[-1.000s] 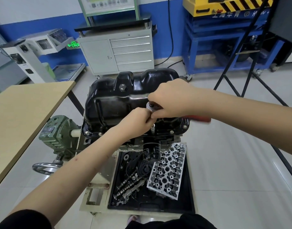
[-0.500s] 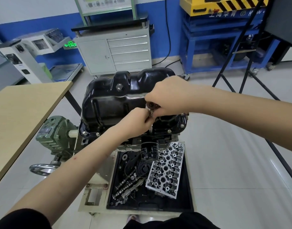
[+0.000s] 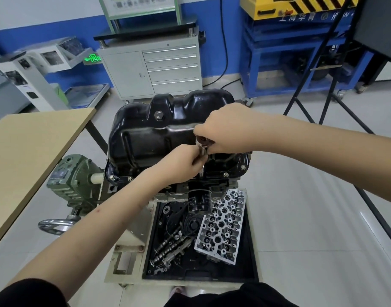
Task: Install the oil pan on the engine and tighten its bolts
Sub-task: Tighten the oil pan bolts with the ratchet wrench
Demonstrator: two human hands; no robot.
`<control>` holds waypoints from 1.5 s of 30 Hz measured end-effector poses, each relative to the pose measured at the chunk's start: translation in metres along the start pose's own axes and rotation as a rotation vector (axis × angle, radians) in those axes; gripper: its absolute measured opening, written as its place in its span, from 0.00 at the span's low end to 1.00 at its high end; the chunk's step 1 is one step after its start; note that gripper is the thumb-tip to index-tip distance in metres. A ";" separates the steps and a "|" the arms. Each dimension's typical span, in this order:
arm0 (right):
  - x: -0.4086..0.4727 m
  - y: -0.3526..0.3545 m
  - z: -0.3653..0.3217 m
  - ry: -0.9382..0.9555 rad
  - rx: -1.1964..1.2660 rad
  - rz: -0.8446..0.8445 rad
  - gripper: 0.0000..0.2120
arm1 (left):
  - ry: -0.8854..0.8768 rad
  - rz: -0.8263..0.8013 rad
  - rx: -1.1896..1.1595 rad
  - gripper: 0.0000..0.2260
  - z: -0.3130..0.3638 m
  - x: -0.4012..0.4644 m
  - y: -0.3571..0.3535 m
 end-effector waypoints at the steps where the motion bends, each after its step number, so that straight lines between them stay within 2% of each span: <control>1: -0.001 0.001 -0.001 0.033 -0.002 -0.006 0.10 | -0.006 -0.024 0.007 0.12 0.000 -0.001 0.000; 3: -0.004 0.000 -0.003 0.090 -0.043 -0.012 0.14 | -0.017 -0.060 0.008 0.12 0.000 -0.002 0.000; 6: -0.007 0.001 -0.004 0.043 -0.072 0.017 0.07 | 0.001 -0.048 -0.011 0.13 -0.003 -0.003 0.002; 9: -0.007 0.000 -0.005 -0.059 -0.043 -0.011 0.15 | -0.001 0.019 -0.014 0.19 -0.003 -0.005 0.003; 12: -0.002 0.000 -0.005 -0.051 -0.007 0.003 0.08 | 0.035 0.052 0.019 0.21 -0.003 -0.005 0.001; 13: -0.001 0.001 -0.005 -0.037 -0.010 0.014 0.07 | 0.040 0.041 0.026 0.21 -0.003 -0.004 0.000; 16: -0.001 0.003 -0.004 0.054 -0.060 0.029 0.12 | 0.020 -0.028 0.040 0.16 0.001 -0.002 -0.001; 19: -0.002 0.005 0.000 0.010 -0.065 0.028 0.07 | 0.040 -0.049 0.041 0.16 -0.001 -0.001 0.000; 23: -0.005 0.003 0.001 -0.095 0.003 -0.026 0.17 | 0.051 -0.007 0.045 0.18 0.000 -0.003 -0.001; 26: -0.003 0.004 -0.001 -0.043 -0.026 0.018 0.06 | 0.037 0.020 0.041 0.20 0.002 -0.002 -0.002; 29: -0.002 0.003 0.000 0.058 -0.048 0.007 0.14 | 0.032 -0.062 0.019 0.14 0.002 -0.001 -0.002; 31: -0.002 0.004 0.000 0.080 -0.053 0.010 0.12 | 0.044 -0.095 0.020 0.13 0.000 -0.002 -0.001; 33: -0.003 0.004 0.003 0.017 -0.019 -0.008 0.09 | 0.050 -0.084 0.024 0.15 -0.003 -0.002 0.000; 36: -0.004 0.000 0.005 -0.067 0.061 -0.081 0.17 | 0.055 -0.026 0.054 0.20 -0.003 -0.003 -0.001; 39: -0.002 0.003 0.001 0.008 0.000 -0.012 0.07 | 0.072 0.003 0.010 0.20 0.001 -0.002 -0.002; 42: -0.001 0.002 -0.001 0.137 -0.067 0.010 0.13 | 0.071 -0.066 -0.014 0.14 0.004 -0.002 -0.004; 45: -0.002 0.003 0.000 0.133 -0.041 0.029 0.09 | 0.068 -0.083 0.004 0.14 0.001 -0.003 -0.004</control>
Point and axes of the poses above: each hand's wrist, its own x-axis towards the middle knuckle, its own y-axis out of the back of the hand, z = x × y, the point moved 5 cm from there along x, towards the middle knuckle, and after that the axes turned 6 degrees about z, right-handed, at the moved point
